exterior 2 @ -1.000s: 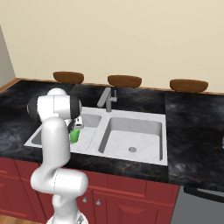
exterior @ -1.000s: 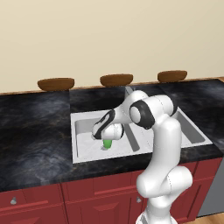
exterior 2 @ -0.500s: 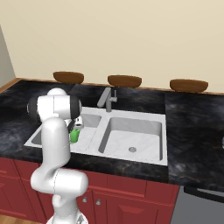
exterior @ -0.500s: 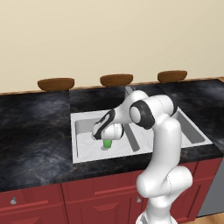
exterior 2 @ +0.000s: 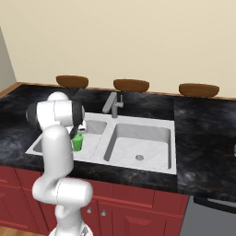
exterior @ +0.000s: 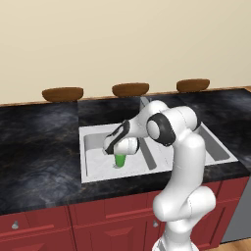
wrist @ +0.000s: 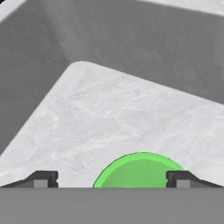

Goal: Place the cup in the left basin and the teapot in the right basin of the sink.

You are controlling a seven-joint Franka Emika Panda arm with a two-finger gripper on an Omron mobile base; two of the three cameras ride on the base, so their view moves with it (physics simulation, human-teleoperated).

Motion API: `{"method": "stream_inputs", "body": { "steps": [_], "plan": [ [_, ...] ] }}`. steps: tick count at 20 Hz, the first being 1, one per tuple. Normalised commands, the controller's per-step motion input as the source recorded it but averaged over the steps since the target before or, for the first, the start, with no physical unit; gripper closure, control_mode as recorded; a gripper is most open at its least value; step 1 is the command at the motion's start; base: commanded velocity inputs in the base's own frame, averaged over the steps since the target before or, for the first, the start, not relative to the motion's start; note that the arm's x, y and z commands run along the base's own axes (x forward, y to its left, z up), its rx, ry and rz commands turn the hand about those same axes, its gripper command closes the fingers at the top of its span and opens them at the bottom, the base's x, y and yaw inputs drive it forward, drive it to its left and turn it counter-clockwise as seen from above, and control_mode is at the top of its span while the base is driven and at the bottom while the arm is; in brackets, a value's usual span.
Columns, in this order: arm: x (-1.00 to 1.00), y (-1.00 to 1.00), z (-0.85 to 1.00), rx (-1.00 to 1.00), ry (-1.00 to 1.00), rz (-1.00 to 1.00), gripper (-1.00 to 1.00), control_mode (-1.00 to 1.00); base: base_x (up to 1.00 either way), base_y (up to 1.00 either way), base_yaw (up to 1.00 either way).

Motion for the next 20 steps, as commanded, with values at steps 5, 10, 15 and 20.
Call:
{"method": "stream_inputs", "body": {
  "steps": [5,10,15,20],
  "plan": [
    [-0.05,0.00,0.47,0.00,0.00,0.00,-1.00,-1.00,0.00,0.00,0.00],
    [-0.09,-0.04,0.49,0.00,0.00,0.00,-1.00,-1.00,0.00,0.00,0.00],
    [-0.21,-0.13,0.48,0.00,0.00,0.00,-1.00,-1.00,0.00,0.00,0.00],
    [-0.37,-0.40,0.27,0.00,0.00,0.00,-1.00,-1.00,0.00,0.00,0.00]
  ]
}}
